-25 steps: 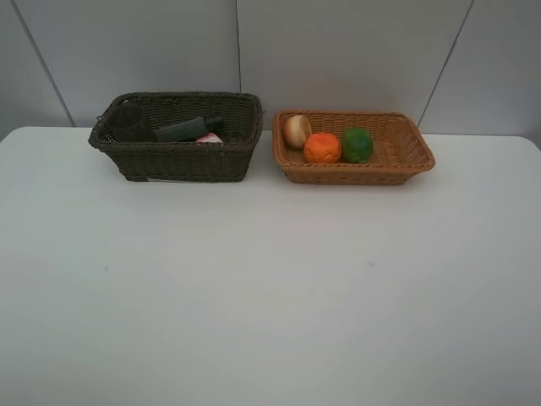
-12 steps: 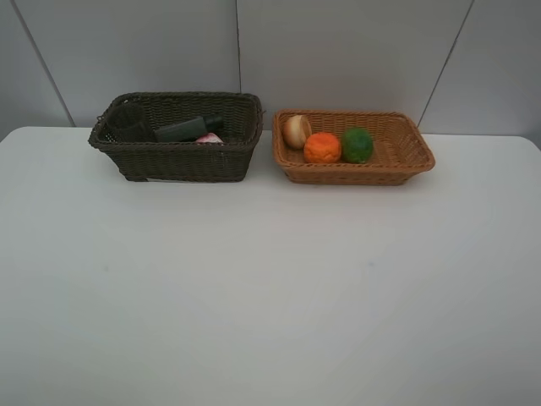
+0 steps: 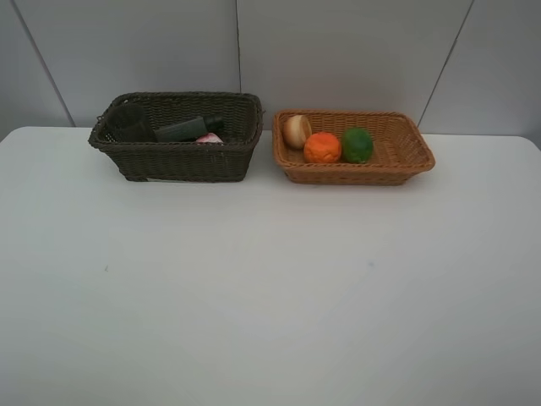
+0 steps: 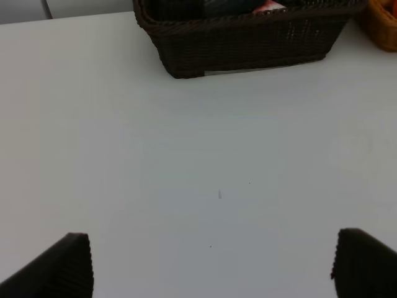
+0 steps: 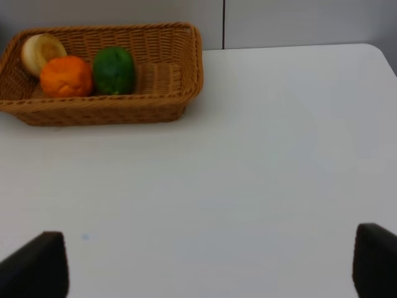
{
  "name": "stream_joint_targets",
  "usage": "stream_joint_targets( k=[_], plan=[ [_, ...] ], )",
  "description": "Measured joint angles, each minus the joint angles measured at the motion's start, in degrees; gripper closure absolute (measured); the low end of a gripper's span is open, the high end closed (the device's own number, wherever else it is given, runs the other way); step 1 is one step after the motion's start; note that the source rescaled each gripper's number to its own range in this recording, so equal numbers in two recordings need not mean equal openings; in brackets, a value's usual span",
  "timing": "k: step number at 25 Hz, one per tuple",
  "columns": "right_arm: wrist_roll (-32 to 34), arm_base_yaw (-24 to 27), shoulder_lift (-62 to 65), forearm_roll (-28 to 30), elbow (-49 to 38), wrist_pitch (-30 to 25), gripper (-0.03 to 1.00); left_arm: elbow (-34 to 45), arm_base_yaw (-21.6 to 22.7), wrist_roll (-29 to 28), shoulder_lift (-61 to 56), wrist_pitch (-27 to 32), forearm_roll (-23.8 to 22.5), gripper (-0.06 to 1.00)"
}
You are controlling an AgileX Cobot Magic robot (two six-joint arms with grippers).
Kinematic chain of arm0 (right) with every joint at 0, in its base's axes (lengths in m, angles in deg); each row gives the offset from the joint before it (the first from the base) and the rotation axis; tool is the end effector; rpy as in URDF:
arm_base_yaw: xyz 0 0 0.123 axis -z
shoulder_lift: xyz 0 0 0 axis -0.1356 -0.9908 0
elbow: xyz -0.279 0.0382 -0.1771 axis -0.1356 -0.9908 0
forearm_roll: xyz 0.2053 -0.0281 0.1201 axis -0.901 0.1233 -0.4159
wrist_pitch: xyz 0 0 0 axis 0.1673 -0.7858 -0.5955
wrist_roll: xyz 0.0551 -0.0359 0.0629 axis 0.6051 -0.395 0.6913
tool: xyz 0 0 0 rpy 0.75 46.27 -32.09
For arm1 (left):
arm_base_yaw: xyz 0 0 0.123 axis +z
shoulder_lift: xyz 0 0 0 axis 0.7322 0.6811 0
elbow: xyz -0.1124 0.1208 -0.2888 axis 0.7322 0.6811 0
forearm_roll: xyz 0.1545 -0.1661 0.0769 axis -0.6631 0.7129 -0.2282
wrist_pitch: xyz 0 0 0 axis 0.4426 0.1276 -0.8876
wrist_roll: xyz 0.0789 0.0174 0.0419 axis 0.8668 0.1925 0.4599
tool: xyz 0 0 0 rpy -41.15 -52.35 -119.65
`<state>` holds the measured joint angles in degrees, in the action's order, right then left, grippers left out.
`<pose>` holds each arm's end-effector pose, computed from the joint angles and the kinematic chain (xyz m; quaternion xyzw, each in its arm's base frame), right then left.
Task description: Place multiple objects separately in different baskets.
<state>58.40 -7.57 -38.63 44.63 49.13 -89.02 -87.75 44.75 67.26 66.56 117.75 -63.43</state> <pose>-0.0669 -0.0049 0.2769 0.0301 0.8460 -0.0166 0.5321 -0.0654 -0.0006 0.2729 0.0369 0.8481 -0.0191 0.5282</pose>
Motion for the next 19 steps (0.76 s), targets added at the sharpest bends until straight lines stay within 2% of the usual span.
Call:
stream_joint_targets(
  k=[19],
  plan=[
    [0.0, 0.0, 0.0, 0.0, 0.0, 0.0, -0.02, 0.0, 0.0, 0.0, 0.0, 0.0, 0.0, -0.06]
  ],
)
